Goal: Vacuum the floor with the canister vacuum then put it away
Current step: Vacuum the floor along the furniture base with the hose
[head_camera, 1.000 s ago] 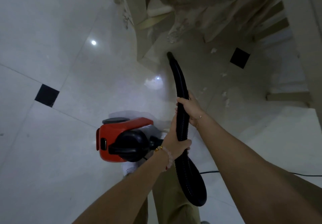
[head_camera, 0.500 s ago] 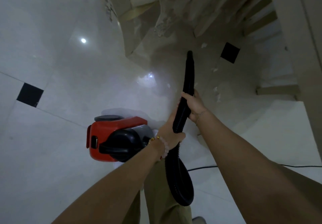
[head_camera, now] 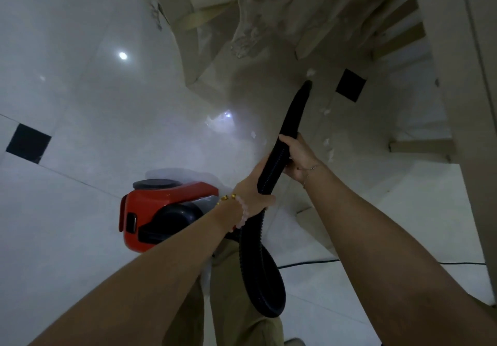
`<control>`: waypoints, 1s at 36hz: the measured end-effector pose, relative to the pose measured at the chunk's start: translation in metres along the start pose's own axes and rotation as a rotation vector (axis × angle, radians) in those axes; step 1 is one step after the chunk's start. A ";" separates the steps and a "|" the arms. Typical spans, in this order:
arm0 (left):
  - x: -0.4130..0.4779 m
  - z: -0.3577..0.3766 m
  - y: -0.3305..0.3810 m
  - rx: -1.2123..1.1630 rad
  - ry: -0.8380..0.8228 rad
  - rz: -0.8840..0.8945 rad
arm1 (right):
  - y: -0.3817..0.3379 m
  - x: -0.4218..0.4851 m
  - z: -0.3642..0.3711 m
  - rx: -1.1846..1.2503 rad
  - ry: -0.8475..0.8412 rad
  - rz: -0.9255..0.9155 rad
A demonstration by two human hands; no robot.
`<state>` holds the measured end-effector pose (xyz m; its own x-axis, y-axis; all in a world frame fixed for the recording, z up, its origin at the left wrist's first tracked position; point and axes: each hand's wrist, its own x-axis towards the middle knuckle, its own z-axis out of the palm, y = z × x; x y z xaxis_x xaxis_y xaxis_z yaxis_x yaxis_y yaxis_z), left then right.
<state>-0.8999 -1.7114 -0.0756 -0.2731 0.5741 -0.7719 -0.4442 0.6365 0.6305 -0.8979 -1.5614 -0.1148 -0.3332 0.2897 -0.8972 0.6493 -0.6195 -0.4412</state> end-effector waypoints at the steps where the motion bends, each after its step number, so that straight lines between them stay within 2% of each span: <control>1: 0.000 0.000 0.000 0.002 0.005 -0.003 | 0.000 0.001 0.000 0.000 -0.007 0.000; 16: 0.014 -0.005 0.008 0.075 0.013 0.012 | -0.011 0.013 0.008 0.037 -0.007 -0.005; 25: 0.004 0.004 -0.002 0.075 -0.027 -0.025 | 0.008 0.001 -0.002 0.069 0.043 -0.003; 36: -0.020 0.021 -0.016 0.043 -0.030 0.027 | 0.034 -0.016 -0.009 0.077 0.054 0.006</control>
<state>-0.8696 -1.7229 -0.0684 -0.2590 0.6062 -0.7519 -0.4000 0.6413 0.6548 -0.8639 -1.5806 -0.1155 -0.2909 0.3236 -0.9004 0.5960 -0.6749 -0.4351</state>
